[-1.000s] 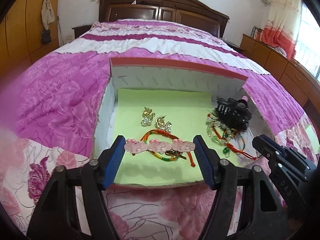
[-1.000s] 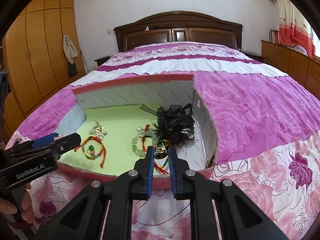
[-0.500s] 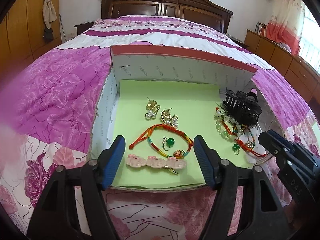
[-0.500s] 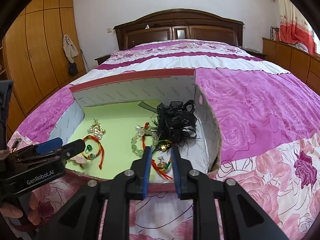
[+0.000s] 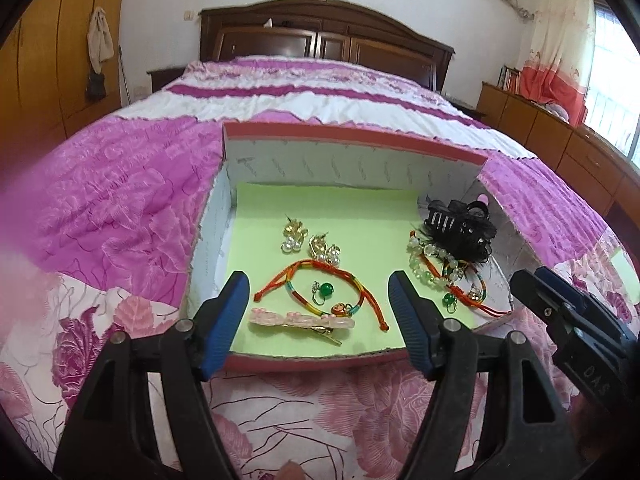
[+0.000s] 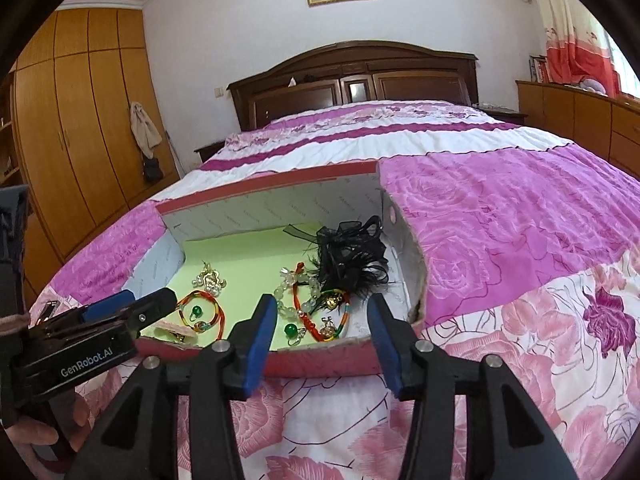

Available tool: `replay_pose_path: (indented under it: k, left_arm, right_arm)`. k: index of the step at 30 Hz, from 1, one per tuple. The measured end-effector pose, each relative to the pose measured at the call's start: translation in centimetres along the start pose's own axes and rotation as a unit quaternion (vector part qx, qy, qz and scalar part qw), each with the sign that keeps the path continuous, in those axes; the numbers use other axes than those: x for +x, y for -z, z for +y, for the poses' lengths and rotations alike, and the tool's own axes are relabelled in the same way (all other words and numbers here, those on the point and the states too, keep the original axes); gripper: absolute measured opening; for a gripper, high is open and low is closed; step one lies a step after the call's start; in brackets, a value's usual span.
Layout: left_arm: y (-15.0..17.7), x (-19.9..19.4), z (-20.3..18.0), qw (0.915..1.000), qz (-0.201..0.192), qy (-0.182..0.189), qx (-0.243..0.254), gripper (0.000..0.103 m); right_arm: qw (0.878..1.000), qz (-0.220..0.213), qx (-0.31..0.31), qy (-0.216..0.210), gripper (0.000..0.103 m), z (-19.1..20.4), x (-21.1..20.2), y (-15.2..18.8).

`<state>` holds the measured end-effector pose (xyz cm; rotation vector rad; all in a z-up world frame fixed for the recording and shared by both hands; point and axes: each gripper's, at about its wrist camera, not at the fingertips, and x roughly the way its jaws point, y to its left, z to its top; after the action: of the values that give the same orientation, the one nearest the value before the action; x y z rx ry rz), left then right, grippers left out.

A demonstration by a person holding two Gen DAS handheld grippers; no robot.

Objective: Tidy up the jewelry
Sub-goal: 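Open the left tool releasing the hair clip while the right tool releases the earring, then withdraw both open tools back from the box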

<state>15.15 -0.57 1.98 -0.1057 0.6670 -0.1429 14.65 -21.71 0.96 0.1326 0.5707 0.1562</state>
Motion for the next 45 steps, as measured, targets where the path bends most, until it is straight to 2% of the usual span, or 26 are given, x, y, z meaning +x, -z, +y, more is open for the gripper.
replay_pose_path:
  k: [7,16,45]
  left_arm:
    - [0.3,-1.0,0.4,0.9993,-0.032,-0.018,-0.009,0.066]
    - [0.8,-2.1,0.4,0.9979,-0.058,-0.026,-0.007,0.067]
    - [2.2,-3.3,-0.5,0.9964,-0.079,-0.032,0.006,0.068]
  right_arm:
    - [1.0,-0.021,-0.006,0.005,0.058,0.2,-1.1,1.0]
    - [1.0,-0.027,-0.007,0.013,0.058,0.3,-1.7,1.9]
    - [0.996,-0.073,-0.044,0.026,0.061,1.9,-4.0,3.5]
